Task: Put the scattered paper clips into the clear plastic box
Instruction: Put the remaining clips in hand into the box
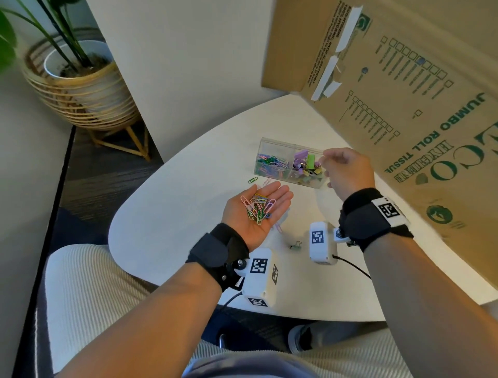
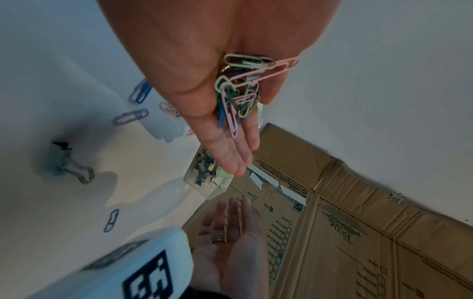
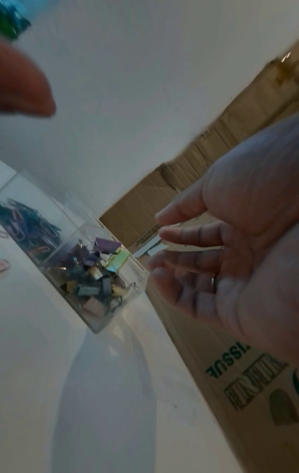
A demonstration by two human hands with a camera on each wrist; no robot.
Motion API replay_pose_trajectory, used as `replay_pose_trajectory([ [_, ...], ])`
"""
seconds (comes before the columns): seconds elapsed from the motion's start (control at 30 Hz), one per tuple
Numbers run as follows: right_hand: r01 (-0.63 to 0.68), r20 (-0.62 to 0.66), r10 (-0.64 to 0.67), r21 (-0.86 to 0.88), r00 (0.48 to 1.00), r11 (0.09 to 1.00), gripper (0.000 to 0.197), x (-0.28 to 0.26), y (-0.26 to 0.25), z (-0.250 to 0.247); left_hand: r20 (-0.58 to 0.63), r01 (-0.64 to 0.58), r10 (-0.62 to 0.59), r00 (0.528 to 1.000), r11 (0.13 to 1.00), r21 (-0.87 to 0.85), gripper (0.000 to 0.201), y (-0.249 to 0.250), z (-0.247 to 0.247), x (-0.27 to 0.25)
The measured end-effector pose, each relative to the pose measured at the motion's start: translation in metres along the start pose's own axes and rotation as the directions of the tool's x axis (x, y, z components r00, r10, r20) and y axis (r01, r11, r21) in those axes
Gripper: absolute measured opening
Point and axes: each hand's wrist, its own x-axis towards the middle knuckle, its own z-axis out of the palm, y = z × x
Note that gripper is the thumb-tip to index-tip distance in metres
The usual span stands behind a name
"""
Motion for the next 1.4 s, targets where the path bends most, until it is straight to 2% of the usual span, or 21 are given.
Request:
replay_pose_trajectory([
  [0.07,0.107,0.024,-0.107,0.016,0.994,0.994,0.012,-0.013,-0.006,0.001,-0.010,0.004,-0.004,1.000,1.000,0.006,0.044,-0.001,0.001,0.000],
  [0.13,0.219,0.135,-0.221,0.026,0.966,0.975,0.021,-0.031,-0.014,0.003,-0.008,0.004,-0.003,1.000,1.000,0.004,0.044,-0.002,0.003,-0.001],
  [0.23,0.289,0.461,-0.246,-0.024,0.853,0.957,0.017,-0.056,-0.027,0.010,0.016,-0.014,0.014,1.000,1.000,0.007,0.046,-0.004,0.004,-0.001],
  [0.3,0.349,0.575,-0.229,-0.105,0.785,0.931,0.012,-0.067,-0.032,0.014,0.029,-0.026,0.025,0.999,0.999,0.024,0.048,-0.002,0.005,-0.002],
  [0.43,0.542,0.626,-0.266,-0.303,0.734,0.784,0.021,-0.076,-0.040,0.021,0.033,-0.005,0.004,0.999,0.999,0.034,0.050,0.000,0.012,-0.007],
  [0.5,0.587,0.647,-0.268,-0.346,0.714,0.732,0.028,-0.079,-0.043,0.025,0.016,-0.009,0.008,1.000,1.000,0.029,0.050,-0.001,0.015,-0.007],
  [0.6,0.640,0.666,-0.276,-0.393,0.693,0.660,0.027,-0.080,-0.041,0.033,0.008,0.000,0.000,1.000,1.000,0.025,0.057,-0.001,0.013,-0.005],
  [0.73,0.642,0.648,-0.276,-0.434,0.710,0.632,0.026,-0.077,-0.036,0.037,0.002,0.014,-0.014,1.000,0.999,-0.040,0.060,-0.004,0.011,-0.003],
  [0.87,0.603,0.607,-0.308,-0.369,0.733,0.708,0.018,-0.076,-0.032,0.036,-0.007,0.008,-0.008,1.000,0.998,-0.054,0.061,-0.005,0.008,0.000],
  [0.97,0.573,0.576,-0.327,-0.317,0.749,0.756,0.021,-0.075,-0.033,0.034,0.018,-0.007,0.008,1.000,0.998,-0.059,0.056,-0.005,0.012,-0.003],
  [1.07,0.454,0.539,-0.284,-0.211,0.793,0.866,0.021,-0.073,-0.037,0.031,0.043,-0.034,0.036,0.998,0.999,-0.031,0.044,-0.008,0.015,-0.005],
  [1.13,0.371,0.513,-0.259,-0.128,0.819,0.920,0.024,-0.071,-0.037,0.029,0.042,-0.044,0.043,0.998,0.999,0.007,0.044,-0.009,0.013,-0.005],
  [1.3,0.289,0.459,-0.226,-0.069,0.859,0.955,0.023,-0.067,-0.033,0.024,0.057,-0.032,0.030,0.998,0.999,0.039,0.047,-0.011,0.012,-0.005],
  [1.4,0.267,0.466,-0.217,-0.042,0.857,0.963,0.022,-0.068,-0.033,0.023,0.079,-0.022,0.019,0.997,0.999,0.037,0.046,-0.011,0.013,-0.005],
])
